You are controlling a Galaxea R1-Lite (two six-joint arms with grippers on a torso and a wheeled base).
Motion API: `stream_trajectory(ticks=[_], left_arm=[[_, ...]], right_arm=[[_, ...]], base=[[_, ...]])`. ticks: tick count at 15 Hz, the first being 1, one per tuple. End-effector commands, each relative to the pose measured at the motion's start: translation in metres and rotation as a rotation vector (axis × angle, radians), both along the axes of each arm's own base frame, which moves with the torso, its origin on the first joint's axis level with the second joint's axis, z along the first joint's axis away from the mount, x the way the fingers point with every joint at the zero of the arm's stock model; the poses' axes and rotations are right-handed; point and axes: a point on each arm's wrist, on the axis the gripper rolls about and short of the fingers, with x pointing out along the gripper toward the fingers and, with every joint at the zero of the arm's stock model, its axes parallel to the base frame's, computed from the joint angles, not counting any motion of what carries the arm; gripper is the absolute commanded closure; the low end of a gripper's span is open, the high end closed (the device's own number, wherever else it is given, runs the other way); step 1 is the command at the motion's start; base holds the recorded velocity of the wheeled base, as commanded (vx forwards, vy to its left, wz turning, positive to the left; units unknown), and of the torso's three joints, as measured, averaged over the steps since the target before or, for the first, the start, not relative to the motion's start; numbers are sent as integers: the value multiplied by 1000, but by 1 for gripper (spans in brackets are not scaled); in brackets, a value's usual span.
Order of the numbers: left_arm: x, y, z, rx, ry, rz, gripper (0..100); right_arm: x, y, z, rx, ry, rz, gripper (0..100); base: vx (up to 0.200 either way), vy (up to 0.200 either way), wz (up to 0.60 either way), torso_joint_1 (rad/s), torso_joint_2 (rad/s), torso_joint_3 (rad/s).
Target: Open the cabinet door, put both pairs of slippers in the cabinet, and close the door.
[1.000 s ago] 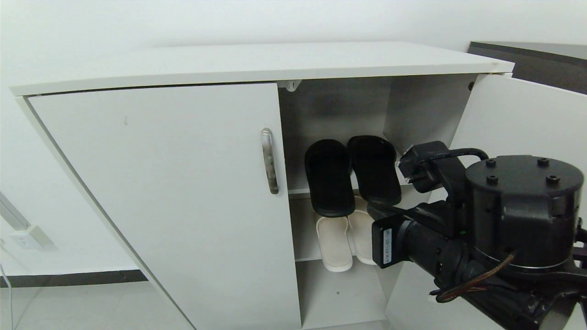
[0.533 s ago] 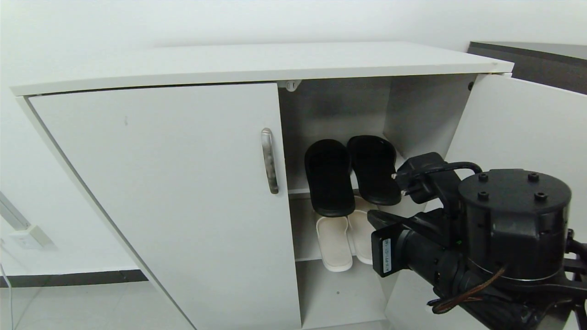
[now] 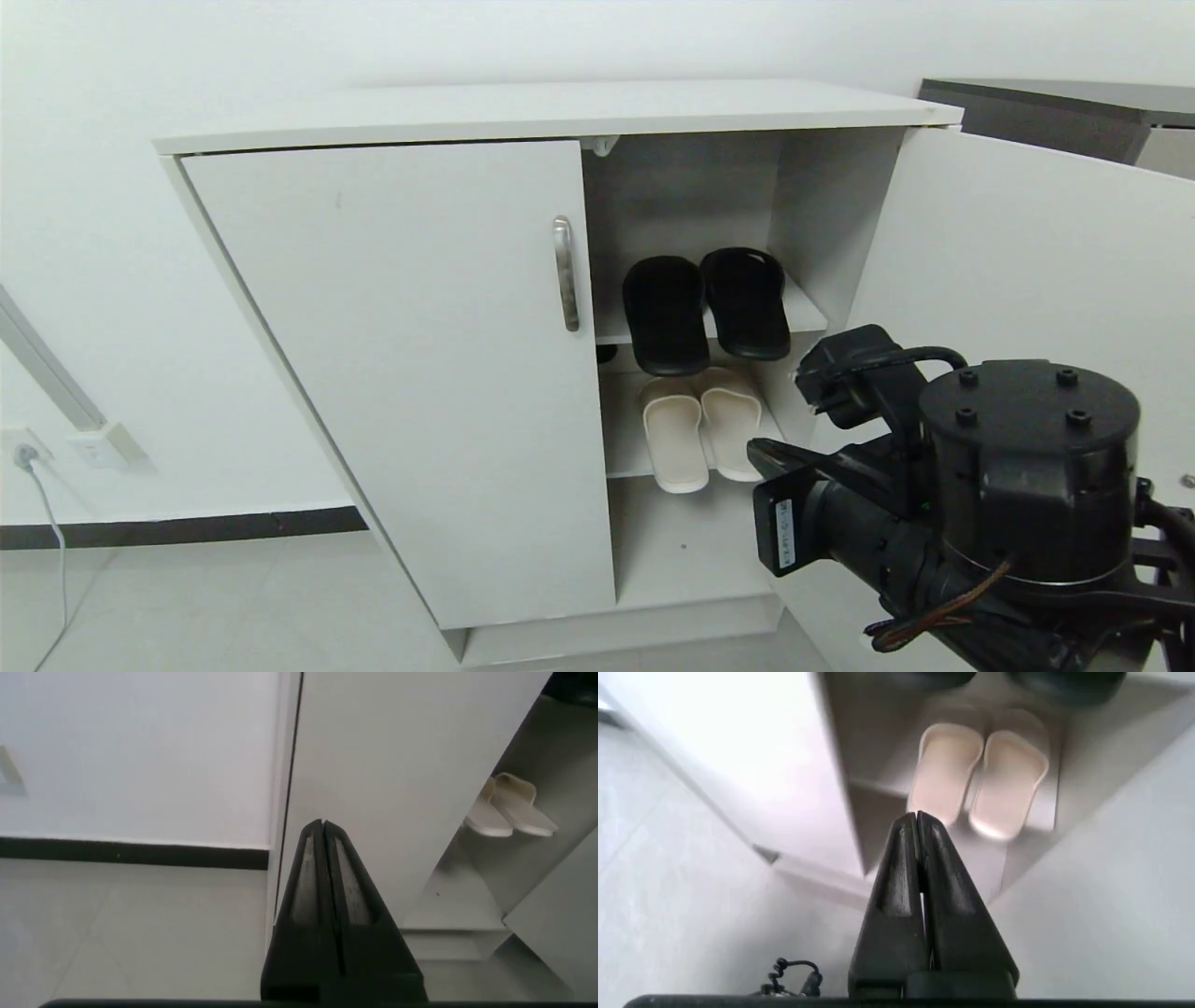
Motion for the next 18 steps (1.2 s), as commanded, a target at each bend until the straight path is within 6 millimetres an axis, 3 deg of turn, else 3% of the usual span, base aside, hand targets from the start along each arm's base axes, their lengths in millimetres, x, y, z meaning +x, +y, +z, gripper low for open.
stream_trajectory(ticks=[1, 6, 18], left_arm=[[0, 0, 0, -1, 0, 0, 100], [0, 0, 0, -1, 0, 0, 100], [0, 0, 0, -1, 0, 0, 100]], right_arm=[[0, 1, -3, -8, 5, 0, 100], [0, 0, -4, -13, 8, 0, 100], [0, -2, -7, -23, 14, -2, 100]], base=[[-200, 0, 0, -2, -2, 2], [-200, 0, 0, 0, 4, 3], [0, 0, 0, 0, 0, 0]])
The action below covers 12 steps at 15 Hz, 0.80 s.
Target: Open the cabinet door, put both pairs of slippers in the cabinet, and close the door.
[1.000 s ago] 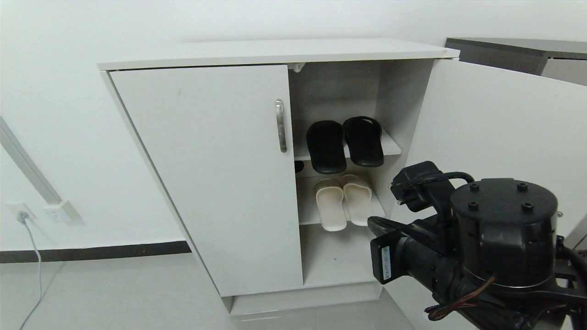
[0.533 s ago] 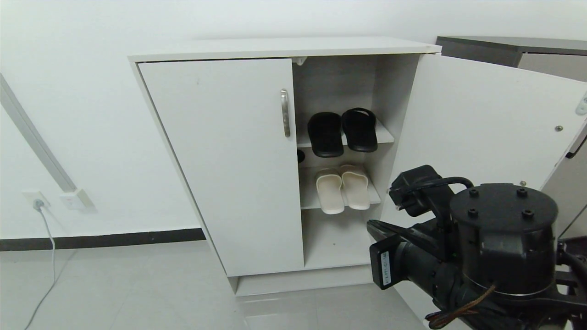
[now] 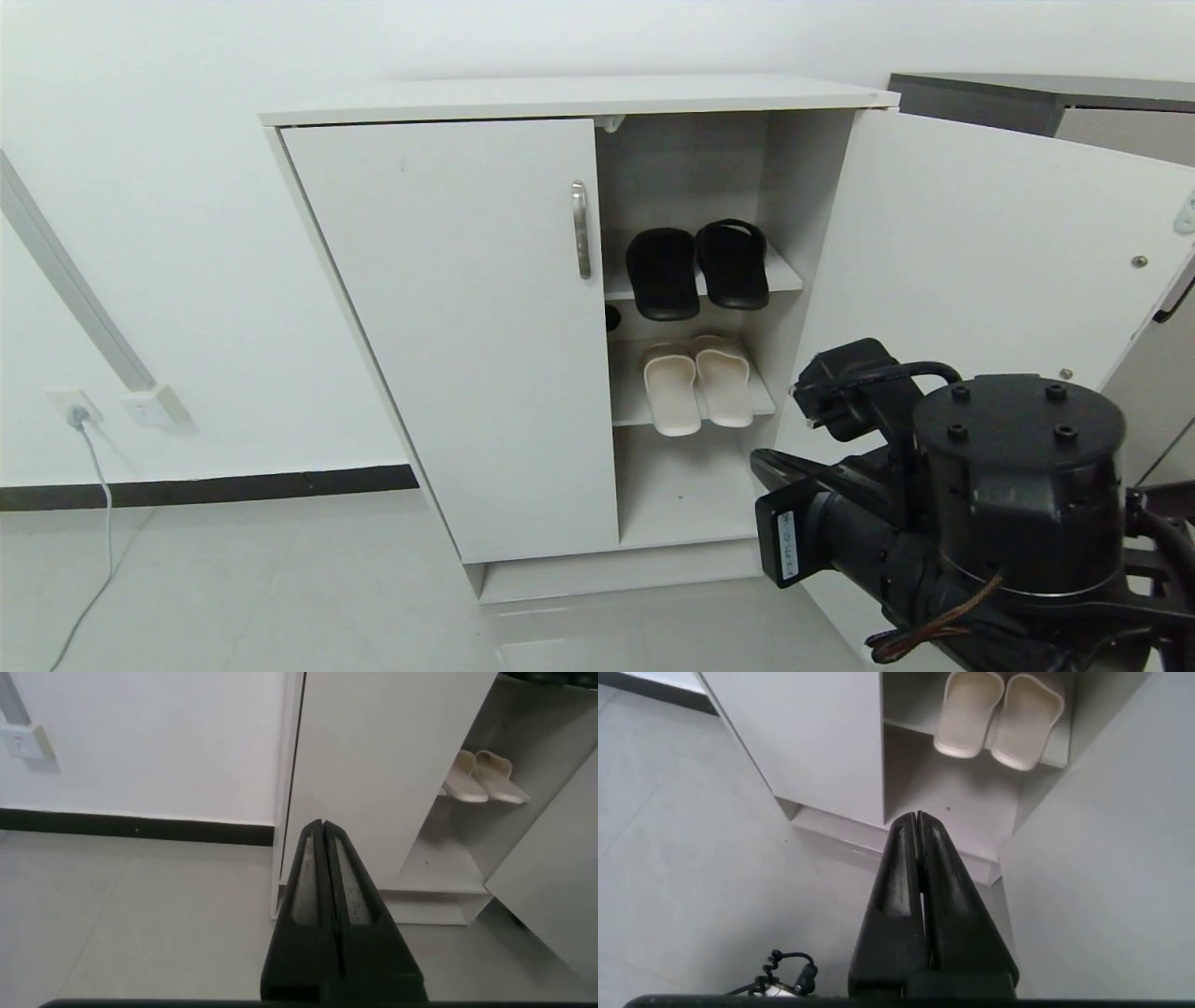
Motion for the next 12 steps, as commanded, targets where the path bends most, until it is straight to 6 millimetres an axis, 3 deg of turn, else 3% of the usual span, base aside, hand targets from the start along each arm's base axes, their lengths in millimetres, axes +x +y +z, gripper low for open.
stream_trajectory(ticks=[1, 7, 12], left_arm=[[0, 0, 0, -1, 1, 1, 100], [0, 0, 0, -1, -1, 1, 100], [0, 0, 0, -1, 1, 1, 100]], right_arm=[[1, 1, -1, -3, 3, -1, 100], [1, 1, -5, -18, 12, 1, 100], [2, 0, -5, -18, 12, -5, 100]], base=[[0, 0, 0, 0, 0, 0], [0, 0, 0, 0, -11, -6], [0, 0, 0, 24, -296, -329]])
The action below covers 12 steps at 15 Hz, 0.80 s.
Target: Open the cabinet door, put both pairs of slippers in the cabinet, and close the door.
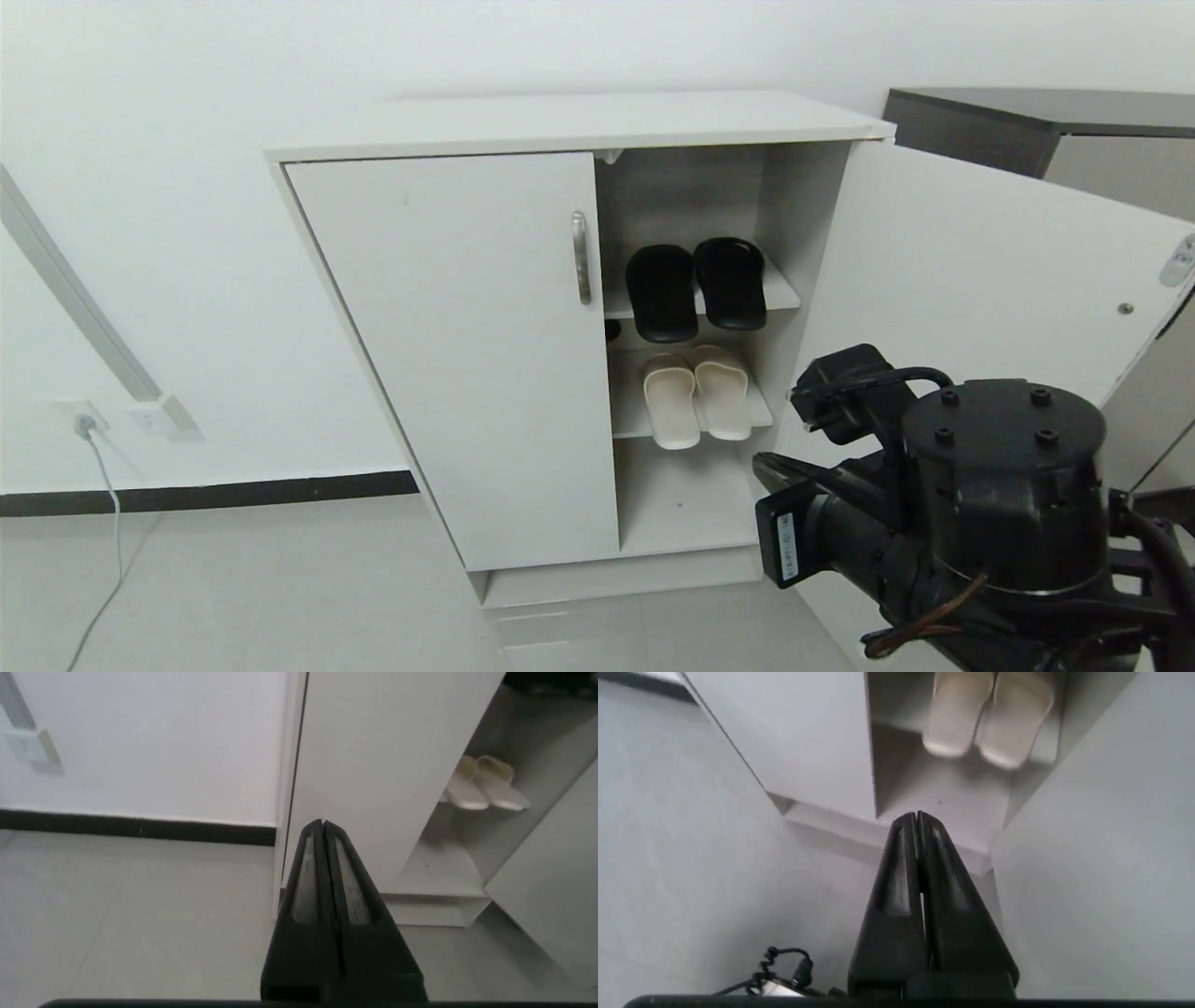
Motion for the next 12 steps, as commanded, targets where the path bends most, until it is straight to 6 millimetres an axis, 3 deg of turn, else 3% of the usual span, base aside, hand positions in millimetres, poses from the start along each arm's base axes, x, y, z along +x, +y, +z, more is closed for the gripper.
stream_trajectory(ticks=[1, 12], left_arm=[[0, 0, 0, -1, 2, 1, 100], [0, 0, 0, -1, 2, 1, 100]], right_arm=[[1, -1, 0, -3, 2, -5, 100], [4, -2, -2, -6, 4, -17, 100]], base=[[0, 0, 0, 32, -520, -373], [0, 0, 0, 127, -469, -336]])
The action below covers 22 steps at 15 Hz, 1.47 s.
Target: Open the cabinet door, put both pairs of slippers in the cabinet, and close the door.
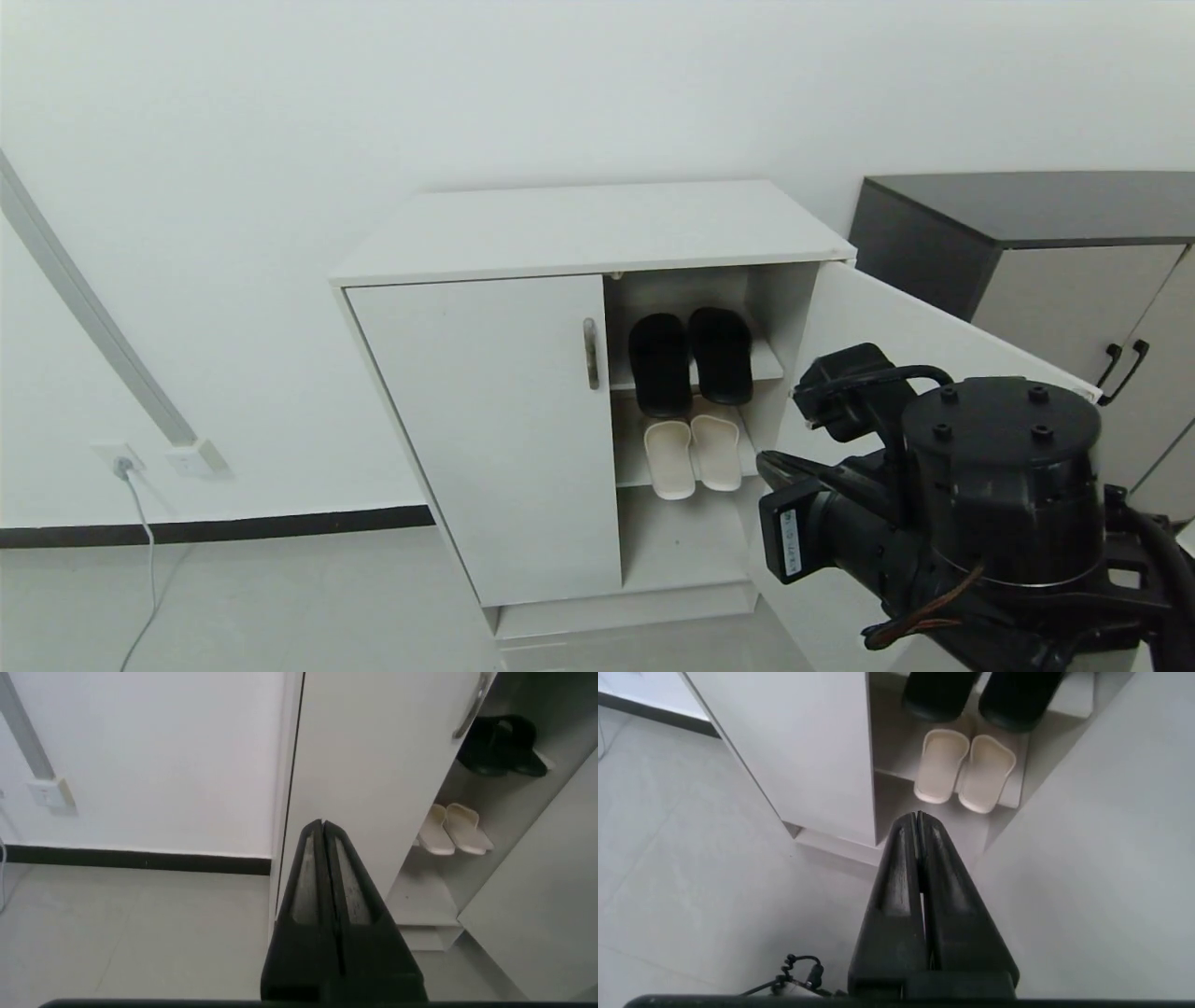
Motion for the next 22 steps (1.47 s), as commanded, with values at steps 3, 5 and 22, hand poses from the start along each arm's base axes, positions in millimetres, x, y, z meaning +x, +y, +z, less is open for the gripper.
stream_trajectory(ticks=[3, 5, 22], left_arm=[[0, 0, 0, -1, 0, 1, 100], [0, 0, 0, -1, 0, 1, 100], [0, 0, 0, -1, 0, 1, 100]], right_arm=[[0, 0, -1, -5, 3, 1, 100], [1, 0, -2, -6, 4, -2, 100], [3, -2, -2, -5, 5, -14, 100]], base=[[0, 0, 0, 185, -489, -317], [0, 0, 0, 193, -508, -310], [0, 0, 0, 224, -518, -297]])
